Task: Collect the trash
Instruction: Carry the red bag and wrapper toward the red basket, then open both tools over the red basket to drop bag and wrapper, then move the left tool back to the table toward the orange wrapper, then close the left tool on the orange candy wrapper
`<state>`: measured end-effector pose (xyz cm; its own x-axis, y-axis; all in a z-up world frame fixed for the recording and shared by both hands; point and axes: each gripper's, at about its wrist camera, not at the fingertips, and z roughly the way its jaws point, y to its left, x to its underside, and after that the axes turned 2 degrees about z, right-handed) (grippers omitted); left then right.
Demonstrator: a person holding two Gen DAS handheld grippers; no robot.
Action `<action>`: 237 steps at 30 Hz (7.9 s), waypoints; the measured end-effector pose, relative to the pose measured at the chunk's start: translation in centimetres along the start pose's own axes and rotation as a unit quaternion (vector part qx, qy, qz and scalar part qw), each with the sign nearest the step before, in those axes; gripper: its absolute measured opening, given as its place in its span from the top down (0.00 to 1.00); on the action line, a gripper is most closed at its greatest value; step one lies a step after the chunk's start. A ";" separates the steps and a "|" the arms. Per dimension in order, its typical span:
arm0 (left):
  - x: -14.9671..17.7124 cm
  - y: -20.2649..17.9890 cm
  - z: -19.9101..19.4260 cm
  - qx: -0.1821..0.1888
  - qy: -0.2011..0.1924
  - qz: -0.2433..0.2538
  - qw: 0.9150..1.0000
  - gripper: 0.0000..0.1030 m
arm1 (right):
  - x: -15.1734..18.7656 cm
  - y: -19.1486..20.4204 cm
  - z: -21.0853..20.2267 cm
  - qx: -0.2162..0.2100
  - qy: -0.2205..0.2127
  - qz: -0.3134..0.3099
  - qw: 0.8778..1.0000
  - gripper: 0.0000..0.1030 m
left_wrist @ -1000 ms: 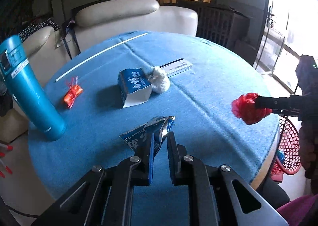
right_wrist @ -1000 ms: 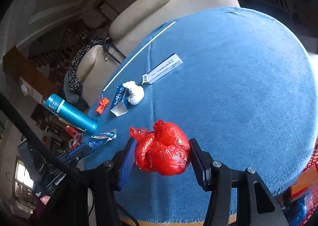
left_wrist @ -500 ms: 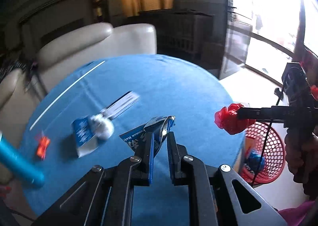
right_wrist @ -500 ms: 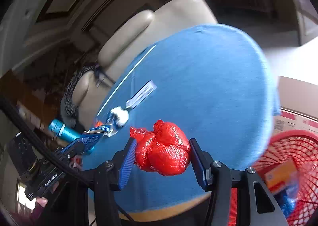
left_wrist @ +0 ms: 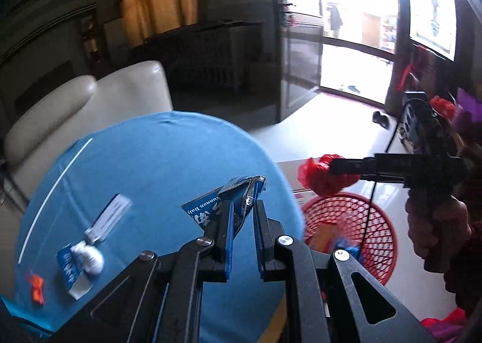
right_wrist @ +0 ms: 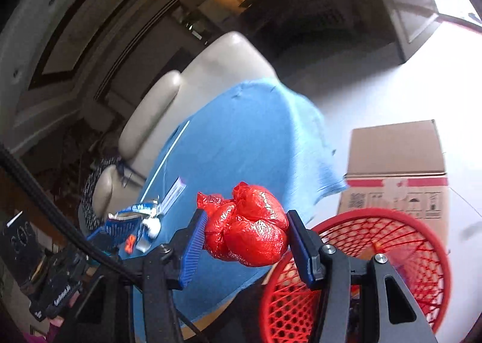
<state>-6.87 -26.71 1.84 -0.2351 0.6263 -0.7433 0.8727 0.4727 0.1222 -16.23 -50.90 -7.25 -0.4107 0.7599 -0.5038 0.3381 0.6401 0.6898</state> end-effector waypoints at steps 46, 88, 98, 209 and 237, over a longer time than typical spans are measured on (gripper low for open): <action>-1.6 -10.1 3.0 0.099 0.025 0.090 0.991 0.87 | -2.5 -8.9 -9.5 0.019 -0.092 0.100 0.991 0.45; 0.5 -9.3 6.3 0.137 0.089 0.029 0.986 0.43 | 2.5 -10.5 -2.4 0.037 0.100 0.150 0.983 0.34; 0.4 -7.3 5.2 0.095 0.067 0.021 0.993 0.40 | 1.9 -9.4 -3.3 0.014 0.073 0.147 0.986 0.30; 13.0 38.4 6.3 -0.289 0.352 -0.263 0.851 0.94 | 1.8 1.2 4.7 -0.024 0.113 0.030 0.993 0.30; 16.3 39.6 8.4 -0.317 0.376 -0.240 0.837 0.82 | 3.5 4.2 7.0 -0.059 0.142 0.008 0.988 0.30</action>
<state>27.39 -2.99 -10.93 -0.9046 0.3698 -0.2120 0.2533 0.8664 0.4303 -10.31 -44.76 -9.76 -0.6333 0.6966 -0.3373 0.2527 0.5980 0.7606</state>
